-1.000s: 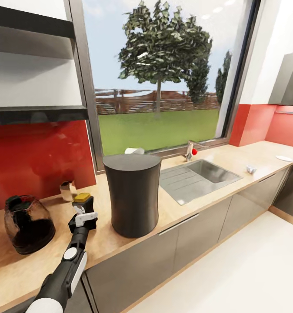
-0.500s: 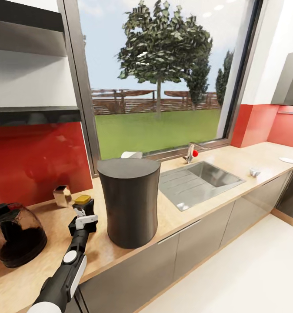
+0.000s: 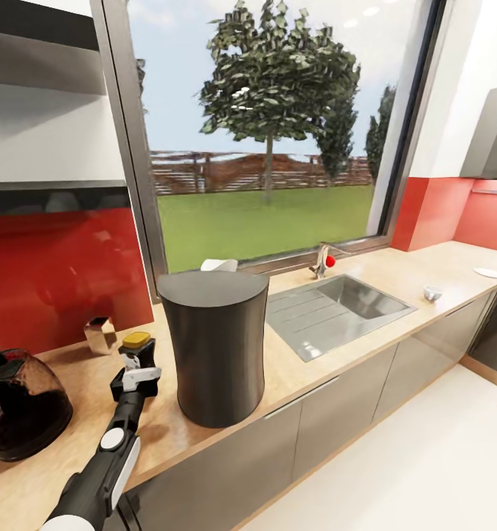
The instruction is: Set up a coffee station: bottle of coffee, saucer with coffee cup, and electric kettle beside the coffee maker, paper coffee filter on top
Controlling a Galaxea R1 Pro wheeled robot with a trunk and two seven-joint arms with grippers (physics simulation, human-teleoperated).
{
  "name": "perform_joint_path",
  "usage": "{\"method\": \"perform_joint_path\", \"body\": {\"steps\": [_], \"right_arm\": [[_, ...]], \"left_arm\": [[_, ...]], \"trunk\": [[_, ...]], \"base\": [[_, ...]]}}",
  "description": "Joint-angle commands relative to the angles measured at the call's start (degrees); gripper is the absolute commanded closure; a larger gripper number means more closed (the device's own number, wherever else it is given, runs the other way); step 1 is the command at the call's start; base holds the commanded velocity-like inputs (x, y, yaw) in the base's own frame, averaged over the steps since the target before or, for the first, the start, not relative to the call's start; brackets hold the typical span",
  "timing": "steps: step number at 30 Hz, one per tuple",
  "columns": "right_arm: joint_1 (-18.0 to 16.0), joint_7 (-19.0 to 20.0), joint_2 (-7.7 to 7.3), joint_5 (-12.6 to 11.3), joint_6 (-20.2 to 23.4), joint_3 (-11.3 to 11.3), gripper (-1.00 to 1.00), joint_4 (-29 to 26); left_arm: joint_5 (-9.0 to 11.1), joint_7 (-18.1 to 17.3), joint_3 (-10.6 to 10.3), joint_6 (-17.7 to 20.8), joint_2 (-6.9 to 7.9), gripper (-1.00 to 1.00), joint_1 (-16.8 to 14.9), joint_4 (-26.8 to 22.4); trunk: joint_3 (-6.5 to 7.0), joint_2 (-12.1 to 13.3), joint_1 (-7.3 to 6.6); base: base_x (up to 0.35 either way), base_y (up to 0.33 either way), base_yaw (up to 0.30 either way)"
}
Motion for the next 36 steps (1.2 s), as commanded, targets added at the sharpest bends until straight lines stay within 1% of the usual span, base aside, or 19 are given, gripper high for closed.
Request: {"method": "perform_joint_path", "body": {"steps": [1, 10, 16, 24, 27, 36], "right_arm": [[-0.03, -0.19, -0.01, -0.51, -0.50, 0.47, -1.00, 0.03], [-0.03, -0.19, -0.08, -0.52, -0.72, 0.45, -1.00, 0.02], [-0.03, -0.19, -0.10, -0.52, -0.72, 0.45, -1.00, 0.02], [-0.03, -0.19, -0.11, -0.52, -0.72, 0.45, -1.00, 0.02], [-0.03, -0.19, -0.16, -0.45, -0.72, 0.53, -1.00, 0.05], [-0.01, -0.19, -0.17, -0.52, -0.72, 0.48, -1.00, 0.06]], "left_arm": [[-0.54, 0.20, 0.10, -0.15, -0.04, 1.00, -0.04, 0.02], [-0.61, 0.10, -0.25, -0.24, -0.09, 1.00, 0.04, 0.03], [-0.64, 0.24, -0.20, -0.29, -0.03, 1.00, 0.05, 0.35], [-0.61, 0.27, 0.15, -0.33, -0.02, 1.00, 0.05, 0.37], [-0.61, 0.27, 0.24, -0.33, -0.02, 1.00, 0.05, 0.38], [-0.58, 0.36, 0.05, -0.49, -0.10, 1.00, 0.05, 0.28]], "trunk": [[-0.08, -0.09, 0.03], [-0.08, -0.09, 0.03], [-0.08, -0.09, 0.03], [-0.08, -0.09, 0.03], [-0.08, -0.09, 0.03], [-0.08, -0.09, 0.03]], "base": [[0.000, 0.000, 0.000], [0.004, 0.000, 0.000], [0.230, 0.000, 0.000], [0.035, 0.000, 0.000], [0.173, 0.000, 0.000], [0.043, 0.000, 0.000]]}}
